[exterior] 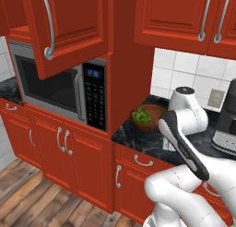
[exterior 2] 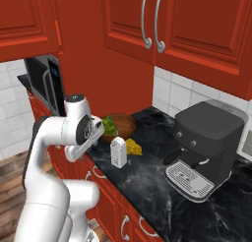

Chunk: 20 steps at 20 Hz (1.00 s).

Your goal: Pick the cheese from the fridge and the cheese grater from the cabinet and place them next to the salad bowl.

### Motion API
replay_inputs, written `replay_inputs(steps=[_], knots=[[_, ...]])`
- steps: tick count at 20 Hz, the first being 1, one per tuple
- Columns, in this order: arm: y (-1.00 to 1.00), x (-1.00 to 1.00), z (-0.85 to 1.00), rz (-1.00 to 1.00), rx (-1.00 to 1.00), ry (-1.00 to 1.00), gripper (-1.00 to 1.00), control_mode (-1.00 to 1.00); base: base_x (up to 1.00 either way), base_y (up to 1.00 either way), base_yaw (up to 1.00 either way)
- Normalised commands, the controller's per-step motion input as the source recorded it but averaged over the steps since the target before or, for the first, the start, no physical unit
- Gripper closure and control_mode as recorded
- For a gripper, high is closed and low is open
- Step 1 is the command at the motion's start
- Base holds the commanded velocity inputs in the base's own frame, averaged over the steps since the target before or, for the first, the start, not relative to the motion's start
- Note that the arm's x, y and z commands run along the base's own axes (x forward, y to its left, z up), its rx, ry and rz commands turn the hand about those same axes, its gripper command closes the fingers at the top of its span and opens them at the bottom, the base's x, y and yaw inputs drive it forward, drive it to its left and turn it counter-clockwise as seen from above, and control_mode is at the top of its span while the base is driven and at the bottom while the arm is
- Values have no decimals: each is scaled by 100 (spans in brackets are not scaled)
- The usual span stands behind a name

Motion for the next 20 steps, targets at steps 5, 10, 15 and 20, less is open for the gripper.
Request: replay_inputs(steps=[5,10,15,20], knots=[[50,52,0,-18,45,-5,-100,-100,0,0,0],[80,42,0,-18,7,-10,-100,-100,0,0,0],[46,10,3,-19,-5,4,-100,-100,0,0,0],[7,-31,5,-11,-16,6,-100,-100,0,0,0]])
